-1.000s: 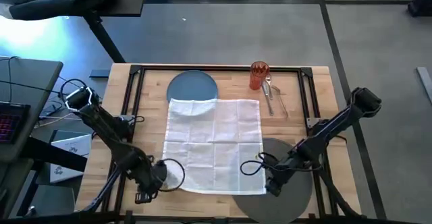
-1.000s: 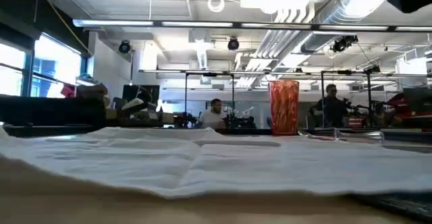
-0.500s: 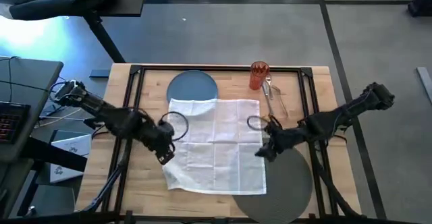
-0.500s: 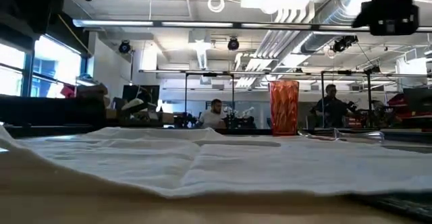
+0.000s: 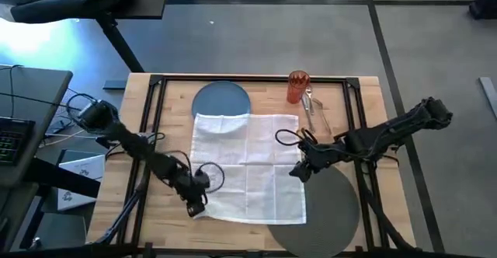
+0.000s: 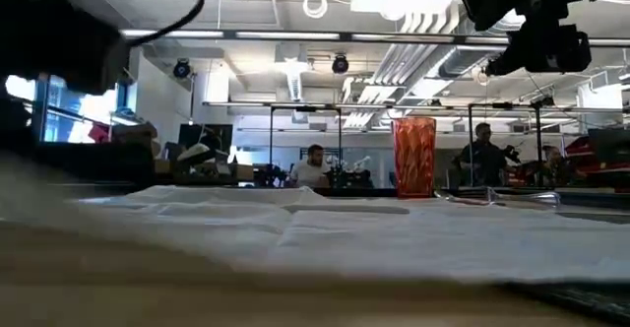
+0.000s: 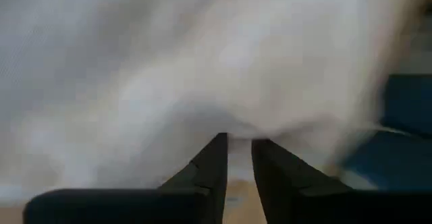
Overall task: Set table place
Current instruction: Fold the white table napkin
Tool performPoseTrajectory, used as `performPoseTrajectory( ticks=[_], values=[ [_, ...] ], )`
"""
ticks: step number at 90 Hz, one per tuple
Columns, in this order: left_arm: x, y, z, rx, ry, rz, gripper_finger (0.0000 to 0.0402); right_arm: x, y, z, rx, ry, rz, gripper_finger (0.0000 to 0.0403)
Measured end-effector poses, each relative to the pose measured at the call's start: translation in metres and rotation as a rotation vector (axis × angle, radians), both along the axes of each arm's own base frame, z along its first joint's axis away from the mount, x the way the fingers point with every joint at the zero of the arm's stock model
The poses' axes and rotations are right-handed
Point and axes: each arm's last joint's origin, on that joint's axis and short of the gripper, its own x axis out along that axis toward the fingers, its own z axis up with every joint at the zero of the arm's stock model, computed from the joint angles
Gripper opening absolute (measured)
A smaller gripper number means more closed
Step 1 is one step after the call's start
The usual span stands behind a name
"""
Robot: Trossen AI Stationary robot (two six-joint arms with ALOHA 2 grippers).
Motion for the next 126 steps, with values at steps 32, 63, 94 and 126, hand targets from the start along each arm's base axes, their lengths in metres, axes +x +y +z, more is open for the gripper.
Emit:
performPoseTrajectory(
  ticks=[32, 63, 94, 126],
  values=[
    [0.001, -0.025, 0.029, -0.114, 0.254, -0.180, 0.0003, -0.001, 0.002, -0.002, -0.029, 0.016, 0.078, 0.0211],
    [-0.007, -0.006, 0.091, -0.059, 0.206, 0.174, 0.0015, 0.004, -0.022, -0.004, -0.157, 0.016, -0.082, 0.0208],
    [-0.009, 0.028, 0.129, -0.046, -0.055, 0.537, 0.0103, 0.018, -0.134, -0.035, -0.316, 0.232, -0.260, 0.0218],
    [-0.005, 0.030, 0.132, -0.081, -0.080, 0.539, 0.0124, 0.037, -0.171, -0.093, -0.326, 0.417, -0.311, 0.0220]
  ],
)
